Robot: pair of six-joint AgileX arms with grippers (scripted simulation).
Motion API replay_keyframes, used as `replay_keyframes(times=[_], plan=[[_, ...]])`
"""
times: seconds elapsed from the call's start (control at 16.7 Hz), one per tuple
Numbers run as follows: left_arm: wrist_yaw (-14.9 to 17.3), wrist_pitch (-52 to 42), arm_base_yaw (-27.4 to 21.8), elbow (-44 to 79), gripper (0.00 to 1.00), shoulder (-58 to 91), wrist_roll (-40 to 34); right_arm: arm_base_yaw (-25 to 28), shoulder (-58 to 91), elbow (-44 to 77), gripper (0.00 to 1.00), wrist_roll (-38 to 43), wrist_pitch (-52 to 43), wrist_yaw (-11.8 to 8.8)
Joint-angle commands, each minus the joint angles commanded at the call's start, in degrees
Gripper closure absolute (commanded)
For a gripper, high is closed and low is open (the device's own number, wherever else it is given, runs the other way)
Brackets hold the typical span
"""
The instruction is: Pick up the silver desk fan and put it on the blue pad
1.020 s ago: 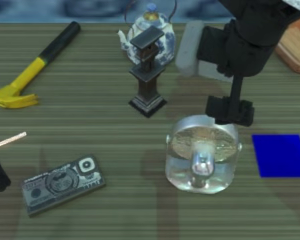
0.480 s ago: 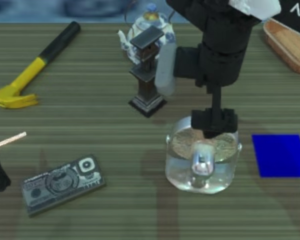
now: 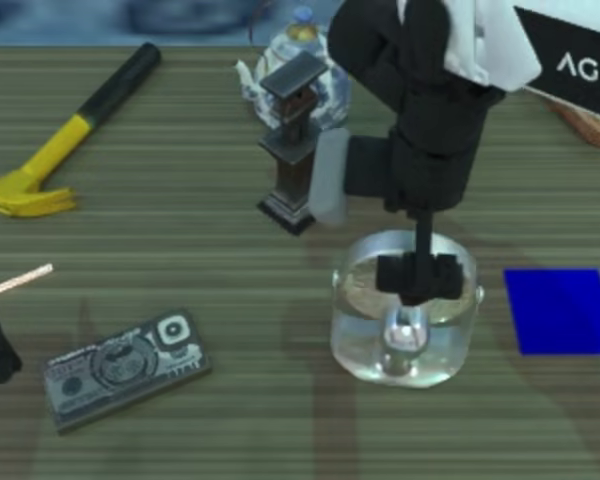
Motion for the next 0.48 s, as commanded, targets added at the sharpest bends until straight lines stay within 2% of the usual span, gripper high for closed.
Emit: replay_keyframes(times=[0.3, 0.48], plan=[[0.0, 0.0, 0.0, 0.0, 0.0, 0.0, 0.0, 0.0, 0.0, -1.9, 0.0, 0.0, 1.9, 0.0], [0.0, 0.0, 0.0, 0.0, 0.0, 0.0, 0.0, 0.0, 0.0, -1.9, 0.23, 0.0, 1.9, 0.0]])
